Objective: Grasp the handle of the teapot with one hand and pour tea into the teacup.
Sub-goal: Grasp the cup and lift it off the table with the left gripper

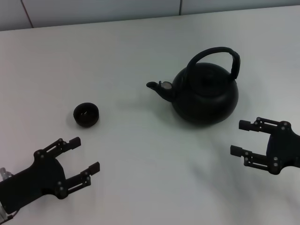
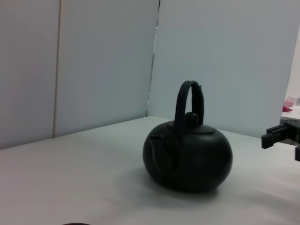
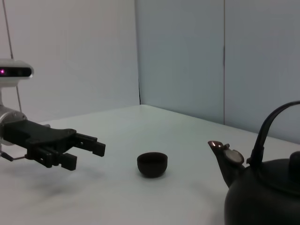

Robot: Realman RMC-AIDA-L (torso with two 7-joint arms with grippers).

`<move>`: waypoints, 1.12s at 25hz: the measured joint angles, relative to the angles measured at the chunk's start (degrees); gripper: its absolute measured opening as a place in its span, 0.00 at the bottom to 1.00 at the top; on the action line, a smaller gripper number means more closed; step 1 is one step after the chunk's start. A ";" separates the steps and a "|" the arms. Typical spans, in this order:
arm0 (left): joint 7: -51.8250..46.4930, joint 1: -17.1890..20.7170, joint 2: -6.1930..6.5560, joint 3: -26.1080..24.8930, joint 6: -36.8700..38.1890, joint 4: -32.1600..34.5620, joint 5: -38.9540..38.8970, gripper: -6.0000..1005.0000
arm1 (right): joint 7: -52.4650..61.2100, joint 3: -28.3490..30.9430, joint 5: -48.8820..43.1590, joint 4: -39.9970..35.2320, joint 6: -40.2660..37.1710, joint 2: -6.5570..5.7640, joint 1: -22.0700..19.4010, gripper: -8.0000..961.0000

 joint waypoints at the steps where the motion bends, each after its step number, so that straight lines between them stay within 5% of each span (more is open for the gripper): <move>1: 0.00 -0.01 0.01 0.24 0.11 -0.10 0.00 0.80 | -0.01 -0.13 -0.03 0.01 0.21 0.04 0.00 0.71; 24: 0.00 -0.14 -0.18 1.35 0.41 -0.40 -0.32 0.80 | -0.06 -0.30 -2.89 0.13 0.73 0.44 0.70 0.69; 28: 1.52 -0.45 -0.56 -5.76 -1.75 -1.41 -2.20 0.80 | -0.08 -0.30 -2.92 0.05 0.75 0.76 0.80 0.69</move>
